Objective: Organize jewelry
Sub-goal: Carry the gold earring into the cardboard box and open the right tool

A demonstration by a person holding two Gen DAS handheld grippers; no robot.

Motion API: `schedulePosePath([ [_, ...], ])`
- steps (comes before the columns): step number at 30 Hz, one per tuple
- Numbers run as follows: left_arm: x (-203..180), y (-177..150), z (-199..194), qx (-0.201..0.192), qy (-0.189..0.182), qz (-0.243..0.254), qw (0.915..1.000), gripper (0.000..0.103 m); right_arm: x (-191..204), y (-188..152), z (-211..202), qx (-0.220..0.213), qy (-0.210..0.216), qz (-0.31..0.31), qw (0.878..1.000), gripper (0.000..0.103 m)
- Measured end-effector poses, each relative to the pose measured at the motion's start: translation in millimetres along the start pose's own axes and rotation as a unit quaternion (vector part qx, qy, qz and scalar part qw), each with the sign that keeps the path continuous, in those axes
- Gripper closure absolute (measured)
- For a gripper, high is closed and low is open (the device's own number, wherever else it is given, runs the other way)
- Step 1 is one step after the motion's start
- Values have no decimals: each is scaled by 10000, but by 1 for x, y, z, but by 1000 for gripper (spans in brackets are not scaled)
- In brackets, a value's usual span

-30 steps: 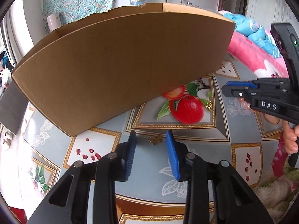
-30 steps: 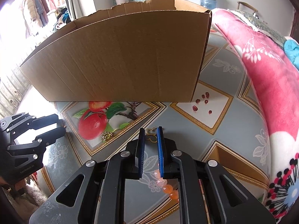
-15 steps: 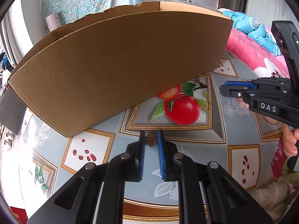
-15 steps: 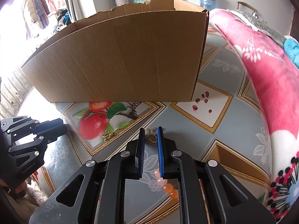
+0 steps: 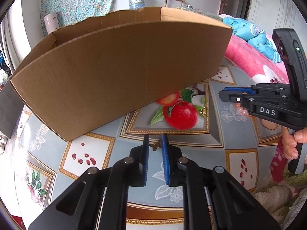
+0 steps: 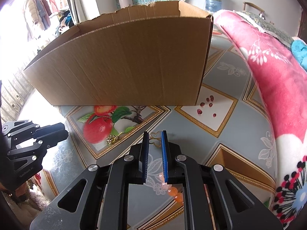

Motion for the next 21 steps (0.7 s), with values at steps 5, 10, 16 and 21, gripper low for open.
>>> schedulePosePath([
  [5,-1,2,-19,-170,-89,6,9998,91,2,3,-14,-139,-15,-32,9999,92],
  [10,-8,17,-57,-601,-144,232,9978,91,9,15,-46,-530,32,-90,9985,92],
  [16,-16,47,-105,-1289,-162,531,9901,91,18,51,-98,-1378,198,-193,9901,92],
  [21,-8,79,-115,-1580,-17,687,9850,91,30,92,-107,-1821,499,-271,9816,92],
])
Point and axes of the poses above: each gripper's, at about its wrist camera, not at the fingertips, and z roughly the way its jaws point, x to its left, y to its top, the point moved 4 cm from there along z, roughly the way its jaws point, and after that the axes turned 12 degrees about -y, right-handed, at the moved point
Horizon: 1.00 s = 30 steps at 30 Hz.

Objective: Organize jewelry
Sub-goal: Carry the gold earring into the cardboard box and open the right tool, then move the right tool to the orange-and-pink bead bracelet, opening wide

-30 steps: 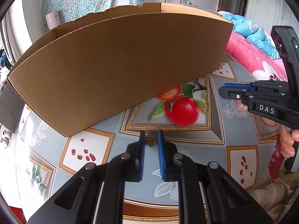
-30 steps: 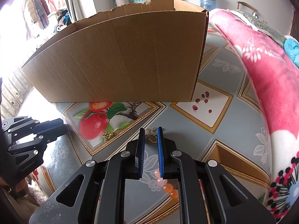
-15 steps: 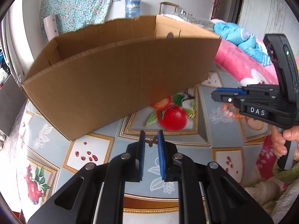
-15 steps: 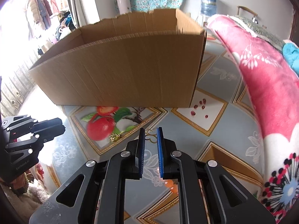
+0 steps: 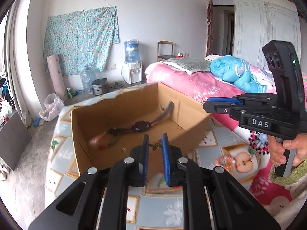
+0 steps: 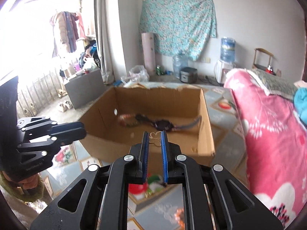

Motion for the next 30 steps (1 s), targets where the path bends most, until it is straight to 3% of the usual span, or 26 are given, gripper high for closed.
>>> schedulePosePath([
  [2,17,9,13,122,104,-187,9997,91,4,10,15,17,123,-10,9999,92],
  [7,63,13,54,547,-219,-1072,9925,91,-5,13,60,592,504,179,9968,92],
  [12,79,5,81,932,-142,-1248,9877,91,-10,9,95,1162,676,302,9905,91],
  [17,82,-1,90,1036,-73,-1256,9866,88,-16,4,88,1091,619,335,9915,89],
  [22,86,-2,87,975,80,-1209,9878,74,-30,6,80,930,523,433,9933,87],
  [30,66,2,37,302,238,-820,9959,68,-49,11,36,339,219,543,9977,68],
])
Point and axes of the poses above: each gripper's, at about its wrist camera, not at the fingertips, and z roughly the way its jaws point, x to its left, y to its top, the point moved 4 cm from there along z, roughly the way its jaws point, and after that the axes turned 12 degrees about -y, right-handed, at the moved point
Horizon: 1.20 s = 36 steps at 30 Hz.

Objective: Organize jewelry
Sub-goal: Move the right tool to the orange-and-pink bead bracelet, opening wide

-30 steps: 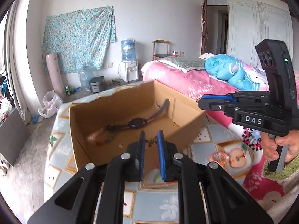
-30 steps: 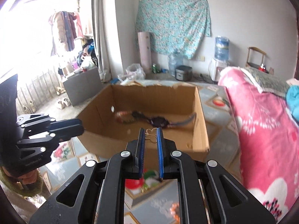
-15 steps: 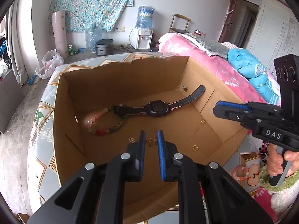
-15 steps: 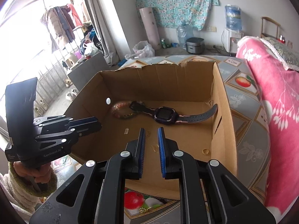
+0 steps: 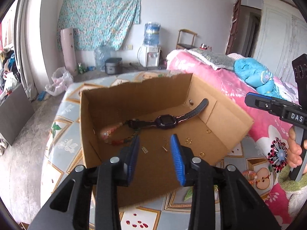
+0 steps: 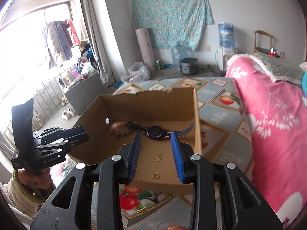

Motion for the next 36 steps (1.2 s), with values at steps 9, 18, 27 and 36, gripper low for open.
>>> schedulePosePath([
  [9,-48,-44,-49,-172,-796,337,9961,57,-33,-55,-38,301,-397,339,9982,61],
  [18,-58,-100,13,1083,-490,-95,9929,56,-21,-119,-22,1392,-80,533,9888,62],
  [27,-42,-120,44,1806,-28,-447,9825,47,7,-151,17,1886,-734,-339,9787,70],
  [36,-34,-121,47,1923,370,-477,9795,33,5,-158,28,2054,-927,-461,9732,83],
])
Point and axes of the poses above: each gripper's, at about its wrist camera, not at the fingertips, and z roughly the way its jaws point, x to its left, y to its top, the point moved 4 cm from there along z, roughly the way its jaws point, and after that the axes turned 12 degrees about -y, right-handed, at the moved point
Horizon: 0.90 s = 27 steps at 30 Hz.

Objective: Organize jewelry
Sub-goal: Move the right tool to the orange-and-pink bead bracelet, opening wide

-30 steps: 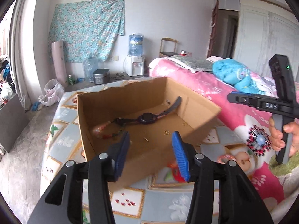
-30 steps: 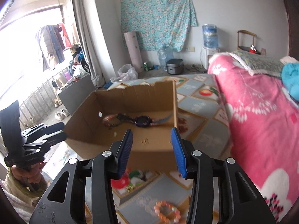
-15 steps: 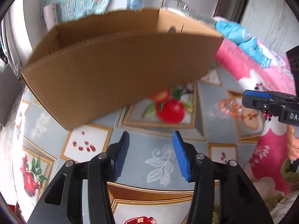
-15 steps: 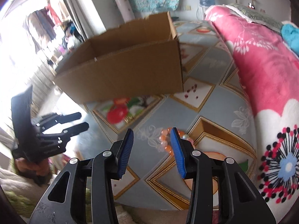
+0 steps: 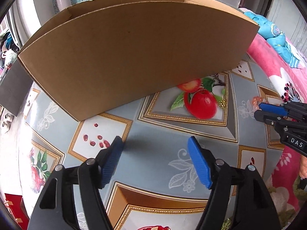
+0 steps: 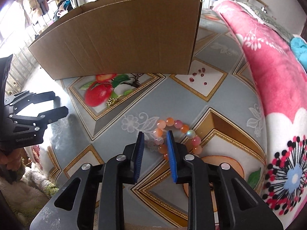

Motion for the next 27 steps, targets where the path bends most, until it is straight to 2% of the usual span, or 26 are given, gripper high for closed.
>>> schedulePosePath([
  [6,0,-1,3,34,21,-94,9999,27,-2,5,4,2,-94,4,10000,95],
  [27,4,-4,2,59,130,-73,9999,19,6,21,13,-192,49,72,9998,95],
])
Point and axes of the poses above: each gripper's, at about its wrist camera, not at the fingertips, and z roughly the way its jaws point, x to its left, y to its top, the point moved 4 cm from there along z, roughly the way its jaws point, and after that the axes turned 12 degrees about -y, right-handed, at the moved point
